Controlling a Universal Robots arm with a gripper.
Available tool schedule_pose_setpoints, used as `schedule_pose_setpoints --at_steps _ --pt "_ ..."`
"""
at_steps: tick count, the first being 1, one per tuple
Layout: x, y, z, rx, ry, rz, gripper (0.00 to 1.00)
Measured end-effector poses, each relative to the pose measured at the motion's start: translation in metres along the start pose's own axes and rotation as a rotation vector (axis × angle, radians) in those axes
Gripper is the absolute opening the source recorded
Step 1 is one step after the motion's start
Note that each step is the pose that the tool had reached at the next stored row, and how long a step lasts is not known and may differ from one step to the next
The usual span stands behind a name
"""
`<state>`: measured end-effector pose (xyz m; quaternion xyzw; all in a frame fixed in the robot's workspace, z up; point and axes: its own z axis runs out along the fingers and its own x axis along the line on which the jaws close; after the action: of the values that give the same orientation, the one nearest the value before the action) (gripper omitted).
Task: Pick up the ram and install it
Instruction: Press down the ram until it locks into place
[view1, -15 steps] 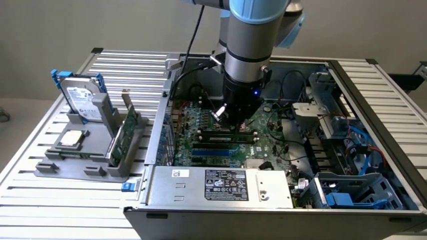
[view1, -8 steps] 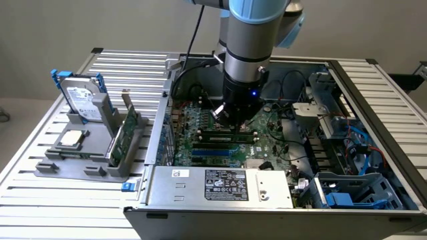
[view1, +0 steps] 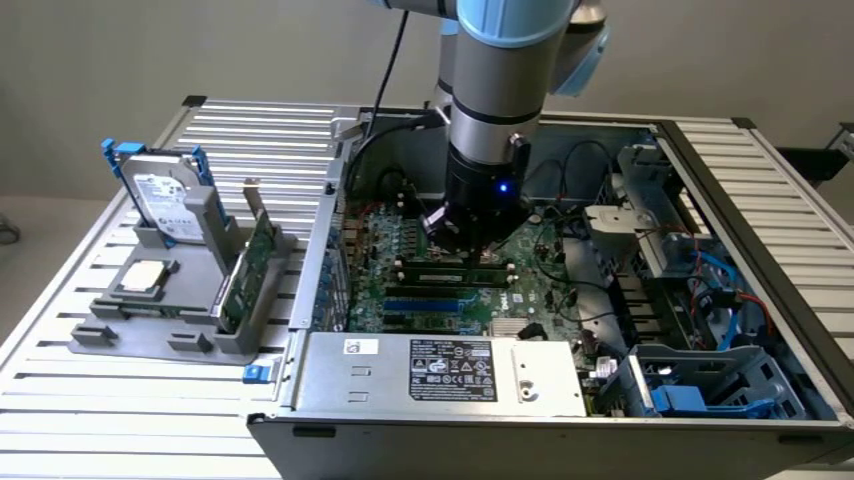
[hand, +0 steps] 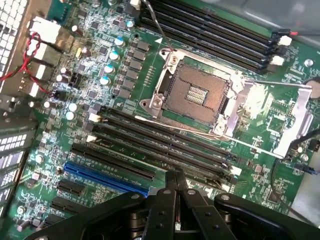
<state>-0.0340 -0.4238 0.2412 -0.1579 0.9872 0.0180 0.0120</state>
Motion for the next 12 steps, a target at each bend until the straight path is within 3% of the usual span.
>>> schedule_pose_setpoints --at_steps 12 --pt "0.0 0.0 0.0 0.0061 -0.0066 0.206 0.11"
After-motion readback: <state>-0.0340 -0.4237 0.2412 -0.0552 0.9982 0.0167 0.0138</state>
